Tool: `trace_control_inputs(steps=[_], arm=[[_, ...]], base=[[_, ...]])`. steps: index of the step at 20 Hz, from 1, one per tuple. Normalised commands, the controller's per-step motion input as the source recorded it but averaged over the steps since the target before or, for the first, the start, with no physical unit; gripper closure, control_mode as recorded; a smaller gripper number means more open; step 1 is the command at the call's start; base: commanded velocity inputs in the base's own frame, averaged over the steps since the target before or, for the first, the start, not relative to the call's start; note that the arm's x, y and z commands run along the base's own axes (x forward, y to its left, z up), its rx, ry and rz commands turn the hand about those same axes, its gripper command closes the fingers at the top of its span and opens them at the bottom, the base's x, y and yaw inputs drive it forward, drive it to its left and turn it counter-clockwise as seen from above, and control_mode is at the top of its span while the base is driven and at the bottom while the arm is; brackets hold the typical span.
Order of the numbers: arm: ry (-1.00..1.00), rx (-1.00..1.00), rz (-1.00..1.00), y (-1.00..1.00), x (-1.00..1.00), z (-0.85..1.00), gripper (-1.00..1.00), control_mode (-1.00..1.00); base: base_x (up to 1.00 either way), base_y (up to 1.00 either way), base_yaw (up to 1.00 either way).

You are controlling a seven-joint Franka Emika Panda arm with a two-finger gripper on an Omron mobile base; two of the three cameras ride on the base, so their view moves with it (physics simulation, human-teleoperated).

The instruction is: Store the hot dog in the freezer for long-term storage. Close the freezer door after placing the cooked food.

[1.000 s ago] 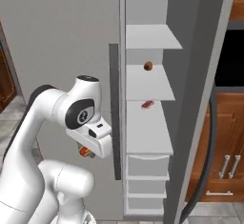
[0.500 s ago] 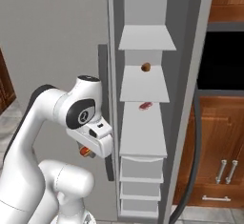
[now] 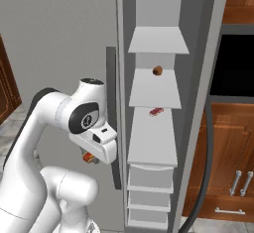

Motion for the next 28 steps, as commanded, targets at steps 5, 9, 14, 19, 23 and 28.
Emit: trace_control_inputs(steps=[5, 9, 14, 19, 23, 28], arm=[[0.00, 0.00, 0.00, 0.00, 0.00, 0.00, 1.00, 1.00], [0.00, 0.00, 0.00, 0.00, 0.00, 0.00, 1.00, 1.00], [0.00, 0.00, 0.00, 0.00, 0.00, 0.00, 1.00, 1.00], [0.00, 0.00, 0.00, 0.00, 0.00, 0.00, 1.00, 1.00], [0.00, 0.00, 0.00, 0.00, 0.00, 0.00, 1.00, 1.00], [0.00, 0.00, 0.00, 0.00, 0.00, 0.00, 1.00, 1.00]], base=[[0.00, -0.33, -0.01], [0.00, -0.31, -0.05], [0.03, -0.24, -0.10], [0.23, -0.12, -0.09], [0.32, -0.12, -0.08], [0.34, -0.31, -0.06]])
